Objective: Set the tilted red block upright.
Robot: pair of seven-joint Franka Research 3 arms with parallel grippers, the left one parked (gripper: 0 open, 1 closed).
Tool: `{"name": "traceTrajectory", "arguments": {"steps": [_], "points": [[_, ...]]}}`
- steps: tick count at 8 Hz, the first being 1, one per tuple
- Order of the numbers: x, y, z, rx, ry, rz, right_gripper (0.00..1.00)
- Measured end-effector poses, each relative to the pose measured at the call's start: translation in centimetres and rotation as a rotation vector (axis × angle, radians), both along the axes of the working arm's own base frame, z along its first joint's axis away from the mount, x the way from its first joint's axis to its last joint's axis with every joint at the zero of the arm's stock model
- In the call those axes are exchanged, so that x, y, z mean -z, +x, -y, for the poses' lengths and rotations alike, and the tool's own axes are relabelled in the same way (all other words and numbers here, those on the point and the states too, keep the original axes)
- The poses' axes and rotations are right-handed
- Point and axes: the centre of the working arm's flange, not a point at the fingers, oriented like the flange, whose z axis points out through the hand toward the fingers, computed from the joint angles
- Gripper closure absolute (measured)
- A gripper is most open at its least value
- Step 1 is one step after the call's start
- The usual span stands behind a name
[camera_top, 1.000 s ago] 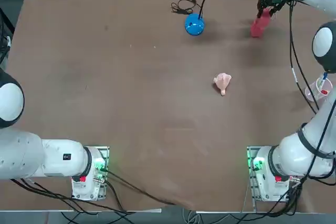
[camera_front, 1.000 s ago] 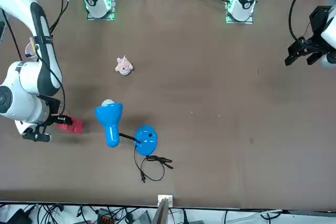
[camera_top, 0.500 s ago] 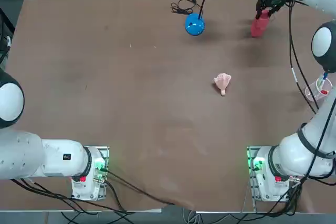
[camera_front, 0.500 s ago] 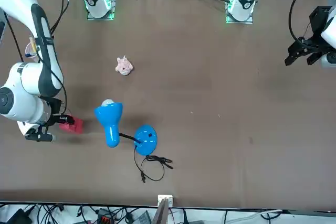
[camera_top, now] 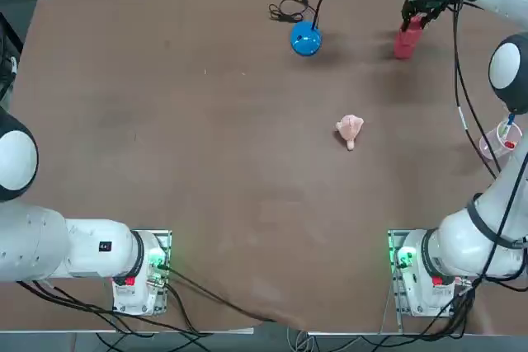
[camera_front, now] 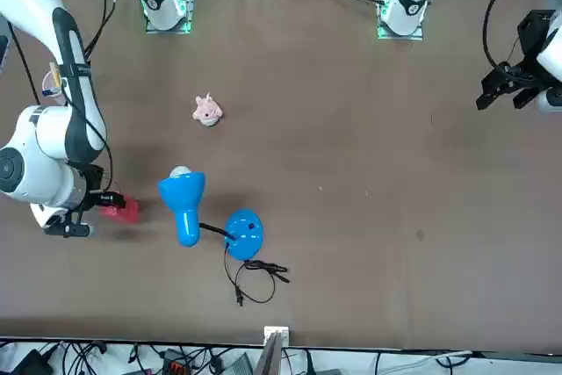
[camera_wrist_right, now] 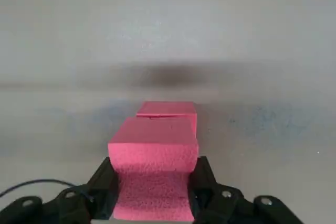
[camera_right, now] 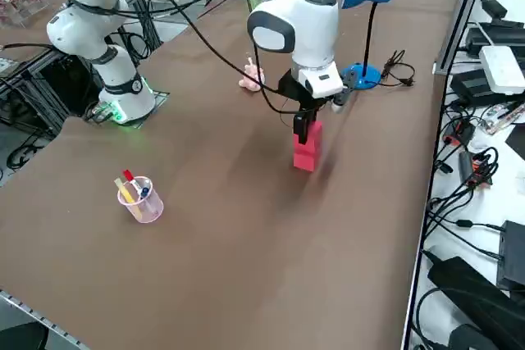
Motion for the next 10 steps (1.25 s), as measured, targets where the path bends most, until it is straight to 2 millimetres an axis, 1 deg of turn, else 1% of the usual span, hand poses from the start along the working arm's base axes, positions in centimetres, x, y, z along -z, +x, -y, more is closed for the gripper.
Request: {"name": "traceTrajectory", "arguments": {"steps": [2, 6, 10], "points": [[0.21, 0.0, 0.04, -0.002, 0.0, -0.003, 0.32], [-0.27, 0.41, 0.16, -0.002, 0.0, 0.01, 0.32], [0.07, 0.4, 0.24, -0.001, 0.001, 0.006, 0.32]]}}
